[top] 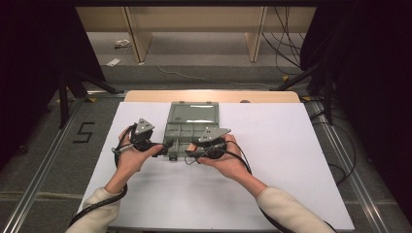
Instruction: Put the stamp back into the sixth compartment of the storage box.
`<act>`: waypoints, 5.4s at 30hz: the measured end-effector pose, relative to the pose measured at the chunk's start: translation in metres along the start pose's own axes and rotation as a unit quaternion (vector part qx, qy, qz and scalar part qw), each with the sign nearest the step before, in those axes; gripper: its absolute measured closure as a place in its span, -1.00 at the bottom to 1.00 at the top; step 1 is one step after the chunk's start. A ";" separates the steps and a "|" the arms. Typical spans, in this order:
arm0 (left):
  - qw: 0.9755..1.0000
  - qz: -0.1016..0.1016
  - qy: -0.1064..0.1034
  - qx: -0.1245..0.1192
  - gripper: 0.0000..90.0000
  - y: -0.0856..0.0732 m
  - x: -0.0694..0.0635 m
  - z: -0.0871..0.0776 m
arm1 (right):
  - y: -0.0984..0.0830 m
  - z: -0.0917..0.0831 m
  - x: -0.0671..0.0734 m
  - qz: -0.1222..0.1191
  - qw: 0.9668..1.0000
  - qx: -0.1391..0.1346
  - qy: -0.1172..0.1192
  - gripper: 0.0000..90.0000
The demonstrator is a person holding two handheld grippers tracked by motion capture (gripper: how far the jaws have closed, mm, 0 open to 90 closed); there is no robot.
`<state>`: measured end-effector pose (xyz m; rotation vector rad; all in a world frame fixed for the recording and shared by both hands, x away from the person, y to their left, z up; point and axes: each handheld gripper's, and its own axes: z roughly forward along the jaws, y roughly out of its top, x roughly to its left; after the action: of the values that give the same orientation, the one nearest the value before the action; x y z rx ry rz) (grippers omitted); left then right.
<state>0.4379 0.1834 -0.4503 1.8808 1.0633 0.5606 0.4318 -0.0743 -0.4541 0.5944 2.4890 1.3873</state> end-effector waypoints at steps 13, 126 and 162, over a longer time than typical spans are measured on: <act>1.000 0.003 0.003 0.000 -0.98 0.000 0.001 -0.001 | 0.008 0.007 -0.003 0.002 1.000 -0.008 -0.002 0.24; 1.000 -0.002 0.012 0.000 -0.98 0.000 0.006 -0.002 | 0.008 0.036 -0.020 0.033 0.999 -0.006 -0.012 -0.33; 1.000 0.000 0.007 -0.001 -0.97 -0.001 0.004 -0.001 | -0.035 -0.058 -0.022 0.044 0.998 -0.035 -0.041 -0.44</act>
<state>0.4388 0.1876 -0.4509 1.8773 1.0713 0.5760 0.4212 -0.1443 -0.4533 0.7390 2.3663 1.4442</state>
